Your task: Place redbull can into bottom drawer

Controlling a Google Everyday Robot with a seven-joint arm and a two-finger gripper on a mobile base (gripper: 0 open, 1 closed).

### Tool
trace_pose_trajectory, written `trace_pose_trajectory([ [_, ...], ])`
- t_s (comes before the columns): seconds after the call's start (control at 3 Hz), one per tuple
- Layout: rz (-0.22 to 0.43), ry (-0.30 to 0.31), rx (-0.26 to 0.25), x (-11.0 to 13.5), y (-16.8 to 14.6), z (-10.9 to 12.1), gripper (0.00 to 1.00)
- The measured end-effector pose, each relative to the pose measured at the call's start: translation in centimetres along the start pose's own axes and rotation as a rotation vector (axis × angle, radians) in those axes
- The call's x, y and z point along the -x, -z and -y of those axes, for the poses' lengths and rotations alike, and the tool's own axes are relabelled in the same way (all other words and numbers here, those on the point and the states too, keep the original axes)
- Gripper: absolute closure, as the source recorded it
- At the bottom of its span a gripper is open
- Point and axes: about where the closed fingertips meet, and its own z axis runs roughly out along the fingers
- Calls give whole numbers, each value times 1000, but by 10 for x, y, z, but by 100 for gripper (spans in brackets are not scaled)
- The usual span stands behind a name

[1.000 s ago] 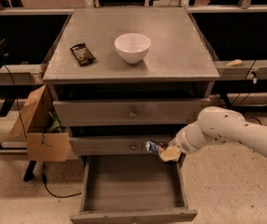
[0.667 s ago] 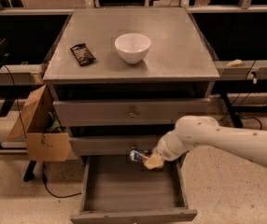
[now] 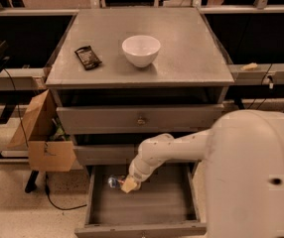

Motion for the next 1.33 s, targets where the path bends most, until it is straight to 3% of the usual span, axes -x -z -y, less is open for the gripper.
trace_pose_trajectory([
  [0.33,-38,-4,59,13,-67,-9,100],
  [1.0,-32,-43,200,-7,-139,-32,100],
  [1.33,-41,-91,245,-12,-158,-28,82],
])
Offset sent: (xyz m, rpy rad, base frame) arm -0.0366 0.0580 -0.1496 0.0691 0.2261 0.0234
